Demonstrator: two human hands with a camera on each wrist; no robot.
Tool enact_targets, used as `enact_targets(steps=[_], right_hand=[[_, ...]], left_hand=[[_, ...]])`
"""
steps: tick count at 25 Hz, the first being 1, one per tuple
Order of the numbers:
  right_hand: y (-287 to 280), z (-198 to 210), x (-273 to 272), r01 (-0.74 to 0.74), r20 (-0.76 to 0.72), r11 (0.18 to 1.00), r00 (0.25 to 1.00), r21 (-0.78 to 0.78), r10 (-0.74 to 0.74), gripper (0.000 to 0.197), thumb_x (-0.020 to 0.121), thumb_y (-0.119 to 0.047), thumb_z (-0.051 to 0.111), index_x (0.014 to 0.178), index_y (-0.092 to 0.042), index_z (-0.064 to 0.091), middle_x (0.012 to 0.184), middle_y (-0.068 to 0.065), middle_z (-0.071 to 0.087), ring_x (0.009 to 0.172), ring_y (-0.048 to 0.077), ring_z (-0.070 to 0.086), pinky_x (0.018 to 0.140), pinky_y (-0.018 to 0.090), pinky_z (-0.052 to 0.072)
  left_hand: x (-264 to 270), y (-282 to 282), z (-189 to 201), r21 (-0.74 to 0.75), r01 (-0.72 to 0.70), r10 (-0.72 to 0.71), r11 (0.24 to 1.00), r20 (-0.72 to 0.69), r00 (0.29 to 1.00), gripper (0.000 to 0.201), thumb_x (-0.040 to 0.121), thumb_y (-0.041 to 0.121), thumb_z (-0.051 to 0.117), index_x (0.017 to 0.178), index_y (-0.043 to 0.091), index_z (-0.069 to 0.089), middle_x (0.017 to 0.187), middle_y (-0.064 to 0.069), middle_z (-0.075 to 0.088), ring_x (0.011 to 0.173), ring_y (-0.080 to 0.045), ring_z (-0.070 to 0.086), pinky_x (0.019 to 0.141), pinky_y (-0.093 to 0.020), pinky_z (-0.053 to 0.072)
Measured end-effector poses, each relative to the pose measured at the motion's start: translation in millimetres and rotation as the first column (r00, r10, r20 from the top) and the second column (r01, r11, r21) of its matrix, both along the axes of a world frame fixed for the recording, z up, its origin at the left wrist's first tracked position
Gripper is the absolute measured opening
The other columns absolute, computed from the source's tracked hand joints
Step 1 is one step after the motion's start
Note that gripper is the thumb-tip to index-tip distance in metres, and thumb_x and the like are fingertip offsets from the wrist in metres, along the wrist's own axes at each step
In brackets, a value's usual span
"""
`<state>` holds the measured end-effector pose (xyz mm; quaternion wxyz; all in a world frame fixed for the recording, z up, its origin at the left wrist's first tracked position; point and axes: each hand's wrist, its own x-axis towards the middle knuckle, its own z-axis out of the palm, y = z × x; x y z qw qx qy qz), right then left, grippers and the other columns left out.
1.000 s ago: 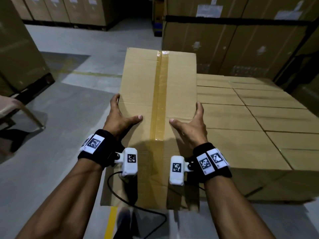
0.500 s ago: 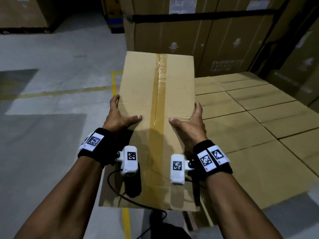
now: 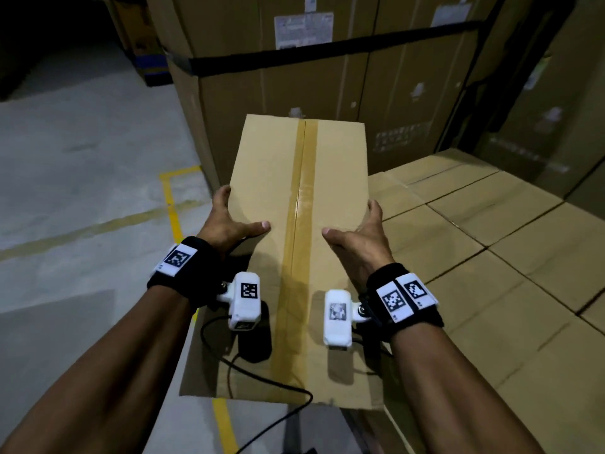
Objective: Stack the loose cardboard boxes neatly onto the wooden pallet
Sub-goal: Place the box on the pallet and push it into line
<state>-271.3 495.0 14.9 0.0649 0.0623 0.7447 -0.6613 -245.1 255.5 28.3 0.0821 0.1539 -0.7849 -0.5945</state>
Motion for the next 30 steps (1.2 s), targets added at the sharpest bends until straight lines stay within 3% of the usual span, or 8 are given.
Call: enact_targets(steps=[4,8,10,14,19,25,27,30], right_hand=[[-13.3,2.0,-77.3,0.15,0.086,0.981,0.986,-0.119,-0.141,0.113,0.054,-0.012,0.09,0.138,-0.057,0.029,0.121,0.0,0.062,0.112,0.03,0.062,0.091,0.051,0.058],[-19.2,3.6,-145.9,0.284,0.079,0.946,0.958,-0.155,-0.274,0.107,0.068,0.007,0.084,0.148,-0.037,0.029,0.123,0.005,0.061,0.104,0.024,0.063,0.083,0.041,0.061],[-23.5,5.4,-177.1,0.363,0.088,0.919,0.932,-0.152,-0.353,0.107,0.072,0.01,0.081,0.152,-0.033,0.025,0.131,0.008,0.056,0.105,0.023,0.061,0.077,0.033,0.061],[-36.3,0.5,-240.8,0.562,0.166,0.799,0.827,-0.215,-0.537,0.121,0.069,0.016,0.08,0.157,-0.038,0.016,0.152,0.011,0.04,0.122,0.032,0.055,0.087,0.043,0.06],[-38.5,5.6,-286.9,0.685,0.183,0.713,0.728,-0.149,-0.661,0.128,0.061,0.007,0.088,0.155,-0.042,0.017,0.154,0.013,0.034,0.12,0.035,0.057,0.092,0.046,0.058],[-24.3,11.5,-318.3,0.735,0.208,0.658,0.677,-0.162,-0.705,0.119,0.073,0.015,0.079,0.158,-0.037,0.013,0.152,0.021,0.034,0.109,0.03,0.064,0.088,0.037,0.059],[-13.3,11.1,-330.2,0.746,0.214,0.646,0.665,-0.161,-0.715,0.117,0.075,0.014,0.078,0.158,-0.035,0.012,0.153,0.02,0.035,0.105,0.027,0.065,0.085,0.034,0.059],[7.1,10.4,-355.8,0.756,0.221,0.637,0.654,-0.152,-0.723,0.116,0.076,0.013,0.077,0.159,-0.032,0.01,0.156,0.019,0.031,0.107,0.028,0.062,0.09,0.035,0.058]], left_hand=[[-107.9,-21.5,-5.9,0.019,0.118,-0.119,0.993,0.045,0.992,0.114,0.067,0.019,0.091,0.153,0.022,0.017,0.139,0.002,0.046,0.125,-0.019,0.047,0.11,-0.043,0.041],[-222.8,-27.6,-18.6,0.081,0.247,-0.254,0.966,0.087,0.963,0.118,0.061,0.019,0.095,0.152,0.028,0.02,0.14,-0.005,0.051,0.125,-0.027,0.051,0.107,-0.049,0.044],[-278.0,-26.6,-24.6,0.085,0.333,-0.341,0.939,0.108,0.934,0.119,0.062,0.02,0.094,0.153,0.027,0.018,0.139,-0.003,0.051,0.124,-0.026,0.051,0.106,-0.048,0.045],[-380.6,-19.4,-24.2,0.086,0.513,-0.52,0.854,0.14,0.843,0.121,0.062,0.021,0.094,0.154,0.024,0.015,0.146,-0.008,0.045,0.128,-0.028,0.049,0.109,-0.048,0.043],[-456.6,3.3,-17.5,0.124,0.648,-0.66,0.751,0.156,0.735,0.11,0.071,0.01,0.088,0.154,0.016,0.017,0.125,-0.003,0.053,0.117,-0.025,0.053,0.105,-0.048,0.045],[-509.0,31.1,-19.6,0.118,0.74,-0.747,0.662,0.187,0.638,0.113,0.062,0.02,0.094,0.15,0.019,0.024,0.132,-0.009,0.057,0.119,-0.03,0.056,0.102,-0.052,0.047],[-523.1,45.1,-17.5,0.114,0.756,-0.76,0.645,0.199,0.618,0.103,0.064,0.016,0.093,0.146,0.016,0.03,0.129,-0.01,0.059,0.117,-0.031,0.058,0.1,-0.053,0.048],[-550.4,69.8,-15.7,0.079,0.781,-0.777,0.619,0.204,0.595,0.084,0.069,0.012,0.09,0.135,0.013,0.039,0.123,-0.011,0.061,0.114,-0.03,0.059,0.1,-0.052,0.049]])
